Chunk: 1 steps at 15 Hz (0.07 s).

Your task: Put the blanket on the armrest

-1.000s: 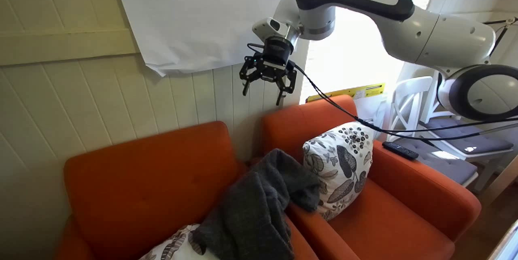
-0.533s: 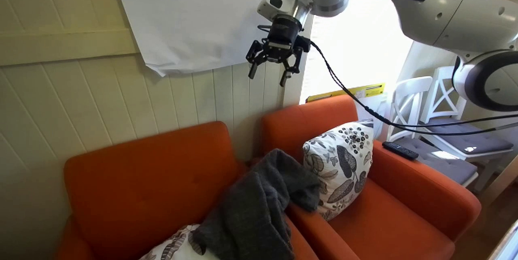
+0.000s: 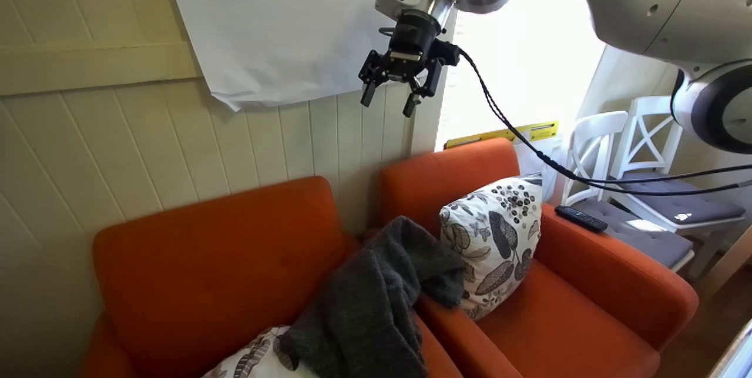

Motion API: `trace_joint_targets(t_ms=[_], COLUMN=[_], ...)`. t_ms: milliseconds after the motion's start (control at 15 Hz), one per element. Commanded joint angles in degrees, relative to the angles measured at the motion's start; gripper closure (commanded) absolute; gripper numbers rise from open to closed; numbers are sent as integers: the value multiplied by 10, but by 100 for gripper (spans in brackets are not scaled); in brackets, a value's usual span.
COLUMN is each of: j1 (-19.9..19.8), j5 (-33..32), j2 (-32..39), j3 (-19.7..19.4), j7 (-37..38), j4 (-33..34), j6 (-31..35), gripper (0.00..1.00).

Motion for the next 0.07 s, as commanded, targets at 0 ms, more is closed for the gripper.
trace_joint_targets(t_ms=[0], j1=[0], j5=[0], j2=[0], j3=[0], j7=[0], j4=[-1], j6=[0], gripper=[0])
